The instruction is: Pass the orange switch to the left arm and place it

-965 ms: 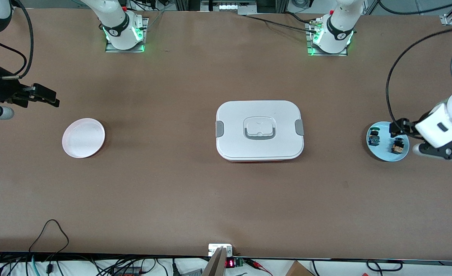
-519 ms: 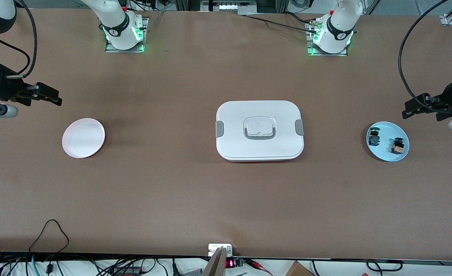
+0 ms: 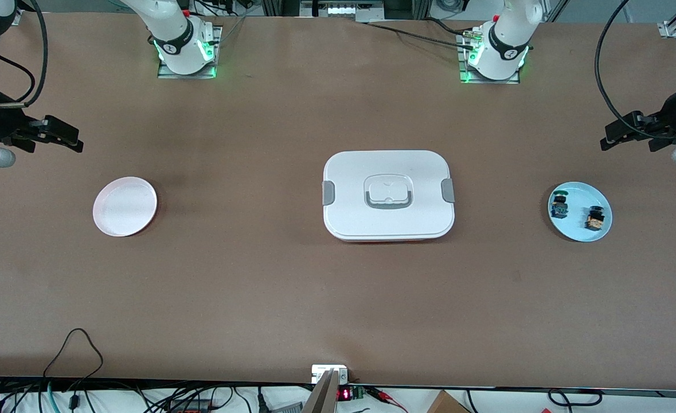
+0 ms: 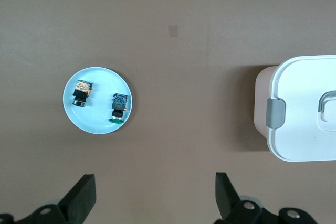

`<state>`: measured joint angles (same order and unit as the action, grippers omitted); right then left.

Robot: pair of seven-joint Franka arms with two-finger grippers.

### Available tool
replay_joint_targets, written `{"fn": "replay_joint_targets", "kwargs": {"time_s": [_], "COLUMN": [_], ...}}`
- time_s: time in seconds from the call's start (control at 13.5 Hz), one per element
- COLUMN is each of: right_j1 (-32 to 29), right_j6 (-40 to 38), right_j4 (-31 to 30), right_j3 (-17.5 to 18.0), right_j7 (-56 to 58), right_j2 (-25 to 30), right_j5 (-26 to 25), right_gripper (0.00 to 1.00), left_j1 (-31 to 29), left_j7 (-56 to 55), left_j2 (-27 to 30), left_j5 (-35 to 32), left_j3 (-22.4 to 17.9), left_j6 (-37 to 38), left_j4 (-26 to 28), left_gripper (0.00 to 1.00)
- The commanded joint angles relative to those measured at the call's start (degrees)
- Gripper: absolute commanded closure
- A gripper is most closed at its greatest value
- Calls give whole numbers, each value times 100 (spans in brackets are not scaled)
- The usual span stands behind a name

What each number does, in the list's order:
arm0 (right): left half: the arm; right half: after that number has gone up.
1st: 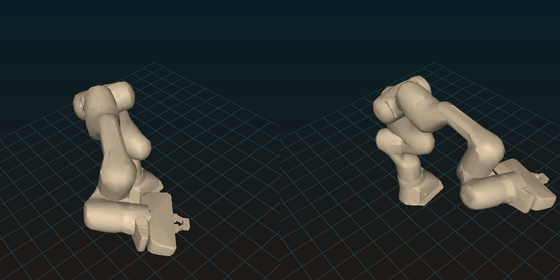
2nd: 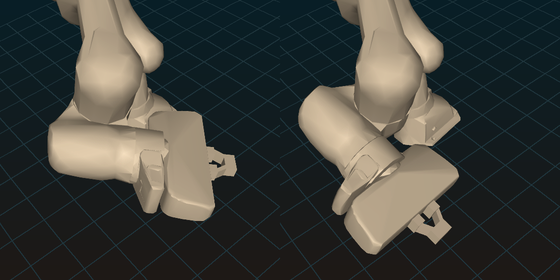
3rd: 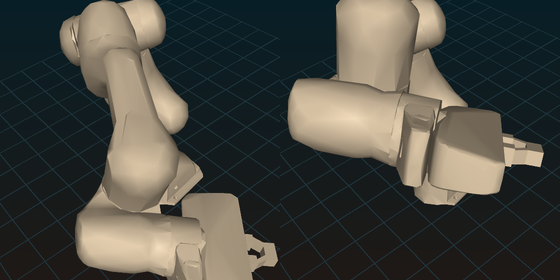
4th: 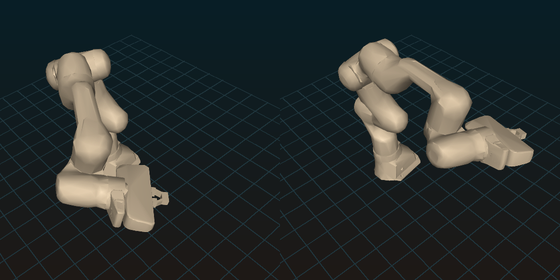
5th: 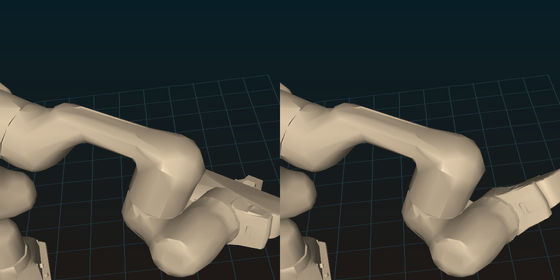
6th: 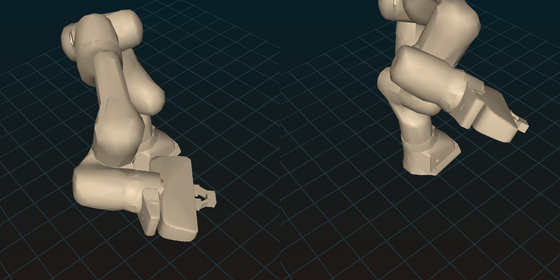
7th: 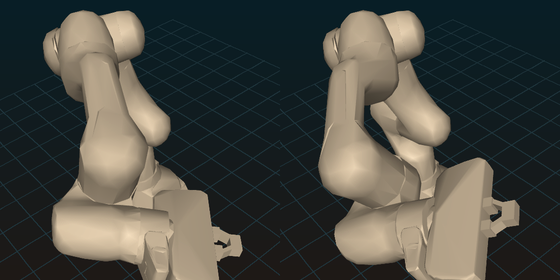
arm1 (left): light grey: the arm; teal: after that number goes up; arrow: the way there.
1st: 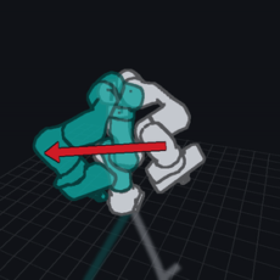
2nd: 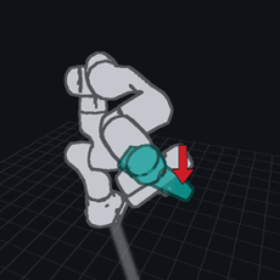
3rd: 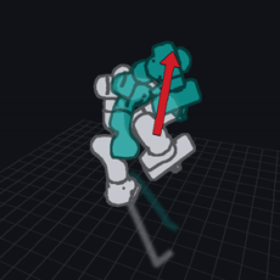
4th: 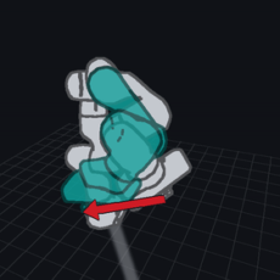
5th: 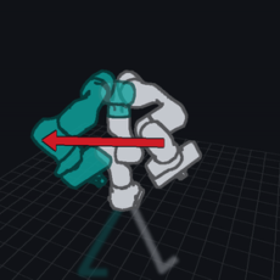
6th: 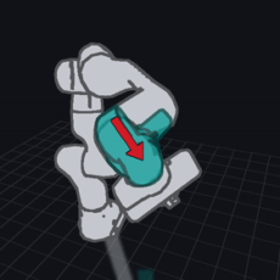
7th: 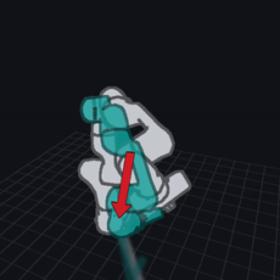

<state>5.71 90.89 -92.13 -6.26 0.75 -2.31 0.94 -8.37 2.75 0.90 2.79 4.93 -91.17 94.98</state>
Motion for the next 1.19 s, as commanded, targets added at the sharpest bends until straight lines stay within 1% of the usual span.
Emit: {"fn": "replay_joint_targets", "kwargs": {"time_s": [0.0, 0.07, 0.22, 0.45, 0.59, 0.74, 0.96, 1.11], "right_j1": [-53, -53, -61, -53, -70, -53, 96, 228], "right_j6": [-177, -186, -238, -352, -362, -318, -309, -344], "right_j4": [99, 116, 134, 134, 256, 537, 845, 872], "right_j3": [19, 19, 19, 28, 19, 37, 124, 151], "right_j7": [57, 83, 83, 57, 56, 13, 83, 74], "right_j2": [46, 46, 46, 37, 11, -304, -464, -472], "right_j5": [-50, -50, -68, -59, 2, 29, -287, -279], "right_gripper": [0, 0, 0, 0, 0, 0, 0, 0], "left_j1": [431, 511, 529, 687, 644, 644, 644, 635], "left_j7": [217, 218, 218, 226, 227, 209, 191, 174], "left_j2": [463, 490, 490, 429, 385, 376, 297, 244], "left_j5": [81, 29, -164, -165, -165, -165, -174, -174], "left_j3": [-447, -536, -555, -783, -775, -740, -731, -739], "left_j6": [-252, -252, -252, -226, -226, -191, -226, -226], "left_j4": [539, 556, 557, 530, 469, 469, 399, 346], "left_gripper": [0, 0, 0, 0, 0, 0, 0, 0]}}
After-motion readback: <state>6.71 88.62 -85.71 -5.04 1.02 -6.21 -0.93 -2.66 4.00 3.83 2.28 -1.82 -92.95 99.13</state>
